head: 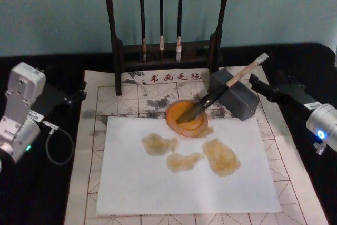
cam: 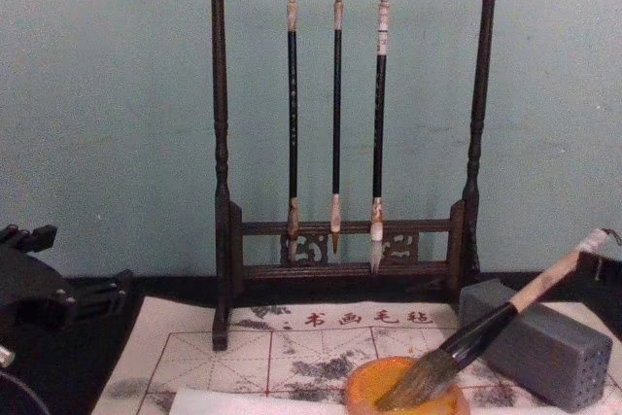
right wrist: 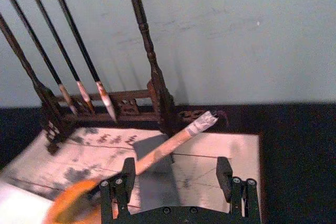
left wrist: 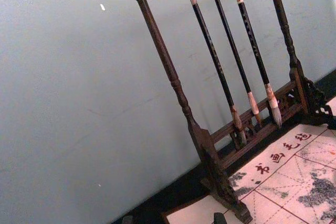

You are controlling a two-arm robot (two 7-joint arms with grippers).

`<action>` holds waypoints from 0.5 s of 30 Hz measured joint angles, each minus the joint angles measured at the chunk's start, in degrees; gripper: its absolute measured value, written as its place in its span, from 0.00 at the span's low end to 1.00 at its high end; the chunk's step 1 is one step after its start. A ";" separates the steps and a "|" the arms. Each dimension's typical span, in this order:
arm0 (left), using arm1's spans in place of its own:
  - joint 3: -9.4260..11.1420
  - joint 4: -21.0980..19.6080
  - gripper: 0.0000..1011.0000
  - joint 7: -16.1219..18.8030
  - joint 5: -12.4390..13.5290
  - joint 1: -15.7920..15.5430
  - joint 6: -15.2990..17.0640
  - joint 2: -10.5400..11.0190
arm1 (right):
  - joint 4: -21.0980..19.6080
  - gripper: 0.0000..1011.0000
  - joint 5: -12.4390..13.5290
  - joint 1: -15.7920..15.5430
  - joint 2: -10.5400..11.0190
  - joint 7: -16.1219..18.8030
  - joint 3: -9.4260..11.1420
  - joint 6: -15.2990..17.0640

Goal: Pick up the brush from the inkstone, write on the paper, then place the brush back to its original position.

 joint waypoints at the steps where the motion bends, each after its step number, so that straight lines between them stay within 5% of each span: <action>1: 0.00 0.00 0.99 0.00 0.00 0.00 0.00 0.00 | -0.02 0.99 1.65 0.05 -0.70 0.41 0.81 1.38; 9: 0.00 0.00 0.99 0.00 0.00 0.00 0.00 0.00 | 0.35 0.99 12.39 0.98 -4.06 0.56 3.87 8.92; 15: 0.00 0.00 0.99 0.00 0.00 0.00 0.00 0.00 | 0.91 0.99 17.98 1.76 -6.11 -1.42 5.41 12.49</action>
